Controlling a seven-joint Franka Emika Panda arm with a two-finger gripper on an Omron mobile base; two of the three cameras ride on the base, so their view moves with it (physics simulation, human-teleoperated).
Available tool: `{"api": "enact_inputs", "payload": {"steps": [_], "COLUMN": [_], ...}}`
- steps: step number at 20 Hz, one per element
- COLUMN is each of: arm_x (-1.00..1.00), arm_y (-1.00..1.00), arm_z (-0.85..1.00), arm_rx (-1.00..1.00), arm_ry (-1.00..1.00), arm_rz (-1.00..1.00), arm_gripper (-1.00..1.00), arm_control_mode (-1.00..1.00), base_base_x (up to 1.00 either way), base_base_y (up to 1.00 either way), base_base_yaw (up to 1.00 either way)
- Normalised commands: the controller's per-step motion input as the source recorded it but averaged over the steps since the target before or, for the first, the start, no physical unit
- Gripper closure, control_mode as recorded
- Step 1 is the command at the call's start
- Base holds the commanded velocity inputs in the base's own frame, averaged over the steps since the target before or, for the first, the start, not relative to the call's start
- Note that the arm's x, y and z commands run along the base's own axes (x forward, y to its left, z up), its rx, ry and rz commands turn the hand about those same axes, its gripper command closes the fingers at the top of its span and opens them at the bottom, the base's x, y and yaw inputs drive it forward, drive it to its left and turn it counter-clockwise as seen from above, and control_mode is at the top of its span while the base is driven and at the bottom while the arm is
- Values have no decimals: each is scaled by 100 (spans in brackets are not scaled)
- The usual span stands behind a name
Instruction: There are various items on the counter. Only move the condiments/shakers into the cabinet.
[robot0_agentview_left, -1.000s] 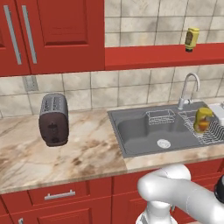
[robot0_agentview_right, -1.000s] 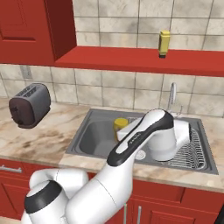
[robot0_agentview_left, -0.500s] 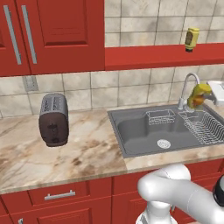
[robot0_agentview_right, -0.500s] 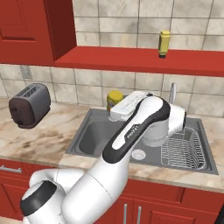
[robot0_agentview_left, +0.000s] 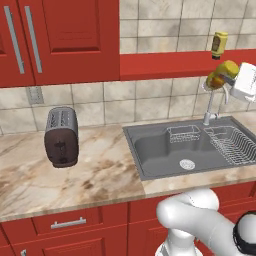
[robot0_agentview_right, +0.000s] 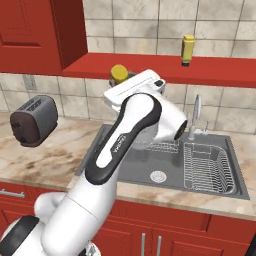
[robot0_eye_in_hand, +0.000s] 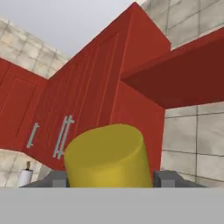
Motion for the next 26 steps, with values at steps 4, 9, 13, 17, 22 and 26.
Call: {"api": "enact_inputs", "payload": {"steps": [4,9,13,17,22,26], "arm_x": [1,11,54,74,4,0], "arm_y": [17,0,-1,0,-4,-9], "arm_z": [100,100,32,1,-2,0], "arm_rx": [1,4,2,3,4,6], "arm_ry": [0,21,30,46,5,-3], "arm_rz": [-42,-40,-20,-8,-7,-14], "arm_gripper": [100,100,100,100,100,100], "arm_control_mode": [-100,-100,-100,-100,-100,-100], "base_base_x": [0,0,0,0,0,0], "base_base_y": [0,0,0,0,0,0], "base_base_yaw": [0,0,0,0,0,0]}}
